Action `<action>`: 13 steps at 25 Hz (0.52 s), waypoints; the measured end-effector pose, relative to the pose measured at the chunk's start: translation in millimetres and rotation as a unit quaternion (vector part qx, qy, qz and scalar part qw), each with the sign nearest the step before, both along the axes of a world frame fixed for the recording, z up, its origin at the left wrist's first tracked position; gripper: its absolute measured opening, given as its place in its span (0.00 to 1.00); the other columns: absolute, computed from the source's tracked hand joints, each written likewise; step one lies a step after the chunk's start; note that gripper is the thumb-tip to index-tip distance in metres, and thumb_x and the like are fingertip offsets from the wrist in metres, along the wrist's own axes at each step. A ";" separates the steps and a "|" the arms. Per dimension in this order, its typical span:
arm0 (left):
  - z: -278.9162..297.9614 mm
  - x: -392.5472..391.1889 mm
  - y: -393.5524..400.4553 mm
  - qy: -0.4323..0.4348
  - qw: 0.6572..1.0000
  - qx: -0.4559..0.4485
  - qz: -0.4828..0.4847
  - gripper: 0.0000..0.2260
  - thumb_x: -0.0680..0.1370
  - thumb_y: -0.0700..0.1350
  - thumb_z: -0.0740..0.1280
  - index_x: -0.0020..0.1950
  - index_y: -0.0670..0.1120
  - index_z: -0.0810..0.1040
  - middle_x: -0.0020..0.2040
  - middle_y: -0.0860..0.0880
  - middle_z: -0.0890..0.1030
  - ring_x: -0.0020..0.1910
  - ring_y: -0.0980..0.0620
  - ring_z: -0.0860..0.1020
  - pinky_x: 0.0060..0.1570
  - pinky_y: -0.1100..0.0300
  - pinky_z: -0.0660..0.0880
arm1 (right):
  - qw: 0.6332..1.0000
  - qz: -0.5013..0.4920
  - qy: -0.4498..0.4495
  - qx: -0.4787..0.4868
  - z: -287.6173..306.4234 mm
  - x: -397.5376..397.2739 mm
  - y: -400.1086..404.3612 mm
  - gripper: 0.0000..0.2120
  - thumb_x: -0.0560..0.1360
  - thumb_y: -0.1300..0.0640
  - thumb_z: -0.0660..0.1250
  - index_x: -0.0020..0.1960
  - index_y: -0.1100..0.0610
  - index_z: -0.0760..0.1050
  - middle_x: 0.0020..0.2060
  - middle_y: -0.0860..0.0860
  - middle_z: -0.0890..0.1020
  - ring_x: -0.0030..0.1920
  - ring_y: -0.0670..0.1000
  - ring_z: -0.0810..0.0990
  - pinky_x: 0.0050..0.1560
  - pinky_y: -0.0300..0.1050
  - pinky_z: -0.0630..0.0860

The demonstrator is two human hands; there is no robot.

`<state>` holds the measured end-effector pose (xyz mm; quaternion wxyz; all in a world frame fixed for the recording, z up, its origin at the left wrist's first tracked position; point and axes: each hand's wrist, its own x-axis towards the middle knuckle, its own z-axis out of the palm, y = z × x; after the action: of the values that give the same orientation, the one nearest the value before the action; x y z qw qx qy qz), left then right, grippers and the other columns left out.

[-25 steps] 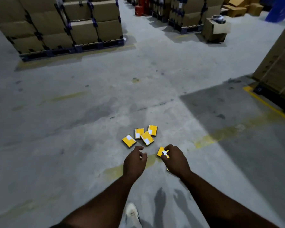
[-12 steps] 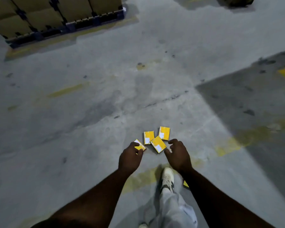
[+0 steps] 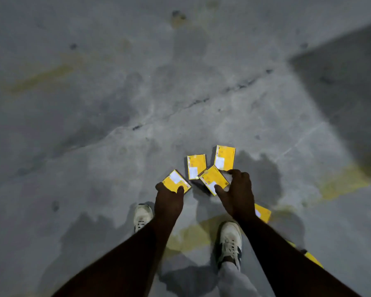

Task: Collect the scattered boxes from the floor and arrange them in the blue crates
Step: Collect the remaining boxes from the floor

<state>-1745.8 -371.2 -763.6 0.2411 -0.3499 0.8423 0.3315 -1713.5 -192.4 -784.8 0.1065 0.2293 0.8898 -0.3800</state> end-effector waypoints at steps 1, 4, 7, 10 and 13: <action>-38.9 -9.7 0.7 -0.021 1.000 0.006 0.004 0.29 0.77 0.51 0.70 0.70 0.39 0.63 0.64 0.38 0.78 0.64 0.39 0.76 0.59 0.52 0.71 | 1.000 -0.015 -0.012 0.007 -35.3 -7.8 -4.2 0.28 0.69 0.49 0.75 0.64 0.58 0.71 0.56 0.58 0.73 0.60 0.60 0.72 0.52 0.53 0.73; -149.3 -24.5 -4.7 -0.084 0.996 0.024 0.006 0.33 0.74 0.55 0.73 0.69 0.37 0.65 0.67 0.38 0.74 0.66 0.39 0.74 0.62 0.52 0.70 | 0.997 -0.057 -0.041 0.021 -134.9 -25.1 -18.2 0.32 0.67 0.51 0.77 0.65 0.59 0.69 0.57 0.58 0.71 0.61 0.60 0.70 0.52 0.52 0.71; -232.5 -36.5 -17.1 -0.119 0.993 0.002 0.013 0.39 0.72 0.59 0.74 0.70 0.36 0.63 0.68 0.37 0.72 0.68 0.38 0.73 0.63 0.50 0.70 | 0.996 -0.054 -0.058 0.033 -221.1 -40.5 -33.9 0.37 0.65 0.46 0.78 0.67 0.61 0.68 0.59 0.60 0.71 0.62 0.62 0.69 0.55 0.54 0.70; -298.4 -50.8 -30.9 -0.131 0.991 -0.024 0.018 0.46 0.70 0.62 0.74 0.75 0.36 0.57 0.72 0.35 0.65 0.70 0.35 0.68 0.68 0.47 0.66 | 0.995 -0.041 -0.067 0.053 -293.7 -46.9 -46.0 0.42 0.63 0.43 0.79 0.69 0.59 0.66 0.63 0.60 0.71 0.63 0.62 0.69 0.58 0.56 0.72; -331.9 -66.4 -35.3 -0.145 0.987 -0.040 0.060 0.55 0.67 0.66 0.74 0.78 0.37 0.49 0.76 0.37 0.58 0.74 0.35 0.62 0.71 0.44 0.62 | 0.992 -0.007 -0.078 0.099 -330.7 -45.1 -47.0 0.50 0.60 0.45 0.81 0.73 0.59 0.61 0.68 0.61 0.67 0.67 0.63 0.66 0.64 0.58 0.70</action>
<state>-1812.2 -406.6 -1095.5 0.3264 -0.4534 0.7887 0.2567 -1758.5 -239.4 -1115.5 0.1495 0.2733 0.9105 -0.2720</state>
